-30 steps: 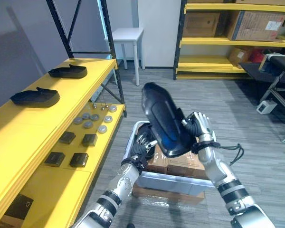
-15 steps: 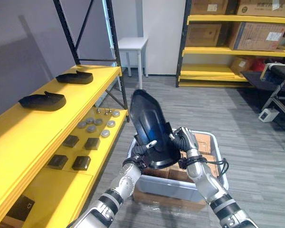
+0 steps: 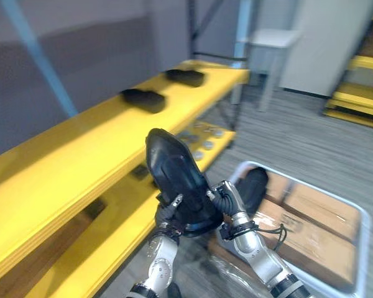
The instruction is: Walk over and take plastic housings, then place them on the shelf
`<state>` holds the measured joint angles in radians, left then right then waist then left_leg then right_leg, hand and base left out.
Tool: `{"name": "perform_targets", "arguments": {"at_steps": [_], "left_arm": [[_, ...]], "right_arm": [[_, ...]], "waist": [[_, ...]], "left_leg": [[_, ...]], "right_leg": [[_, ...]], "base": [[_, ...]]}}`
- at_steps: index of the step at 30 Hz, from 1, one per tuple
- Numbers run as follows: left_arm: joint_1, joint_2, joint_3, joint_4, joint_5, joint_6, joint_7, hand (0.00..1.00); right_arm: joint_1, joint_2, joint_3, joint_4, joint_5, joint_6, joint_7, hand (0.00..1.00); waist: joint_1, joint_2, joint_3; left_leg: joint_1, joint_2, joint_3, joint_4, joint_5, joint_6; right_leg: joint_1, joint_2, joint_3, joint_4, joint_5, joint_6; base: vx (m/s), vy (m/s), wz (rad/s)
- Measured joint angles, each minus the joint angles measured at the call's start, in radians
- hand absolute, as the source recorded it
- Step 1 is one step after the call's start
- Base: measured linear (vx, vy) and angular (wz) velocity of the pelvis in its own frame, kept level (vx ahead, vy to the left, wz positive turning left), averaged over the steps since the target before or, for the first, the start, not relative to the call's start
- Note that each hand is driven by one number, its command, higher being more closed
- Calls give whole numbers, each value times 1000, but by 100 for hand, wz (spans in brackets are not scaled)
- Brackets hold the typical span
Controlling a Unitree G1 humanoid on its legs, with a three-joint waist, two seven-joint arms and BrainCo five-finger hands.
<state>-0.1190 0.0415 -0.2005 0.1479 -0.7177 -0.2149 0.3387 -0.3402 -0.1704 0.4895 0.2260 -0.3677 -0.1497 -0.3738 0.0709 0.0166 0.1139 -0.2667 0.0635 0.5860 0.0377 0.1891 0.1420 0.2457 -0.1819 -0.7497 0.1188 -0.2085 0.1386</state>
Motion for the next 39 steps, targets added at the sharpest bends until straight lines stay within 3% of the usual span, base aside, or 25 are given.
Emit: {"name": "perform_targets", "arguments": {"at_steps": [2,3,4,5,6,7,8,9,11,13,14,16,19,20,22,28,32,35,37,38,39], "left_arm": [[43,29,43,-81,85,0,7,100],[73,32,69,-134,156,2,10,100],[95,33,83,-172,220,2,13,100],[96,34,86,-179,253,2,13,100],[95,34,85,-183,301,2,13,100],[91,37,85,-191,336,4,13,100],[89,42,83,-201,366,7,14,100],[89,59,76,-211,411,8,16,100],[89,75,58,-224,455,8,19,100],[87,90,54,-268,502,6,18,100],[85,95,54,-275,507,4,15,100],[84,111,38,-285,508,1,2,100],[84,112,26,-283,522,2,-9,100],[83,111,27,-281,542,3,-16,100],[66,112,25,-275,565,3,-22,100],[45,112,31,-198,538,15,-31,100],[5,104,26,-131,431,29,-55,100],[-61,97,30,-88,327,33,-59,100],[-127,90,39,-55,264,35,-58,100],[-147,91,44,-43,248,36,-58,100],[-189,92,58,-15,213,40,-57,100]], "right_arm": [[-17,44,17,12,0,-1,6,100],[-13,71,21,12,0,-3,6,100],[-10,74,23,12,1,-13,10,100],[-7,72,22,11,1,-19,15,100],[2,67,16,12,8,-21,22,0],[11,69,2,7,10,-22,36,0],[25,71,-4,-4,15,-23,42,0],[43,75,-13,-11,21,-23,47,0],[71,79,-21,-11,21,-23,52,0],[87,81,-23,-20,21,-23,52,0],[90,82,-24,-25,21,-23,53,0],[135,92,-49,-64,21,-23,64,0],[177,97,-62,-95,29,-19,77,0],[189,98,-67,-99,44,-19,83,0],[215,101,-95,-142,48,-16,94,0],[276,111,-176,-312,96,-17,121,0],[298,108,-289,-419,158,-19,134,0],[300,106,-421,-472,293,-22,149,0],[300,103,-507,-492,504,-48,156,0],[300,101,-521,-492,555,-55,159,0],[300,94,-537,-494,708,-71,177,0]], "waist": [[30,-15,-3],[29,-19,-8],[31,-20,-7],[29,-22,-7],[15,-23,-7],[-8,-23,-7],[-15,-23,-6],[-24,-23,-2],[-34,-20,1],[-46,-19,2],[-49,-22,0],[-52,-25,-2],[-44,-27,-3],[-57,-20,-8],[-56,-21,-10],[-82,-20,-17],[-110,-20,-30],[-131,-19,-32],[-152,-19,-32],[-156,-19,-33],[-165,-18,-33]], "left_leg": [[4,-48,-43,1,-12,6],[20,-94,-97,2,-34,12],[52,-125,-147,1,-59,1],[73,-142,-179,0,-70,3],[114,-171,-252,-7,-84,0],[146,-191,-324,-12,-90,-11],[164,-194,-369,-14,-96,-20],[194,-193,-422,-17,-102,-28],[232,-193,-482,-24,-110,-40],[253,-204,-563,-33,-113,-44],[254,-207,-579,-34,-113,-44],[257,-229,-632,-42,-113,-43],[280,-253,-651,-64,-110,-40],[287,-252,-660,-67,-112,-42],[287,-233,-657,-78,-117,-51],[317,-199,-621,-105,-125,-64],[329,-176,-593,-120,-133,-76],[338,-165,-574,-123,-137,-82],[340,-158,-558,-123,-139,-86],[339,-156,-552,-123,-140,-87],[335,-152,-538,-123,-143,-92]], "right_leg": [[27,-25,-36,15,3,-1],[52,-62,-81,86,3,0],[53,-128,-111,256,8,-6],[50,-171,-120,363,24,-31],[31,-251,-114,575,117,-127],[-25,-321,-78,797,145,-191],[-99,-333,-3,923,141,-190],[-197,-306,122,1000,119,-156],[-284,-255,247,982,75,-91],[-379,-176,360,737,19,-16],[-391,-149,393,645,14,-9],[-403,-52,563,342,9,8],[-377,-25,596,218,33,-26],[-340,-4,603,132,102,-53],[-312,23,602,58,153,-60],[-277,64,620,-8,185,-65],[-264,91,644,-45,205,-79],[-254,105,660,-65,217,-87],[-255,114,674,-72,224,-94],[-255,117,682,-77,228,-96],[-259,122,692,-87,236,-99]], "base": [[333,72,107],[416,102,147],[348,104,143],[338,147,147],[232,103,167],[293,95,179],[279,40,166],[306,-1,138],[219,-41,117],[155,-62,110],[127,-77,101],[132,-81,84],[142,-88,30],[117,-89,0],[94,-99,-8],[22,-65,-20],[-36,-15,-24],[-58,-3,-21],[-68,3,-17],[-67,9,-33],[-47,5,-25]]}}
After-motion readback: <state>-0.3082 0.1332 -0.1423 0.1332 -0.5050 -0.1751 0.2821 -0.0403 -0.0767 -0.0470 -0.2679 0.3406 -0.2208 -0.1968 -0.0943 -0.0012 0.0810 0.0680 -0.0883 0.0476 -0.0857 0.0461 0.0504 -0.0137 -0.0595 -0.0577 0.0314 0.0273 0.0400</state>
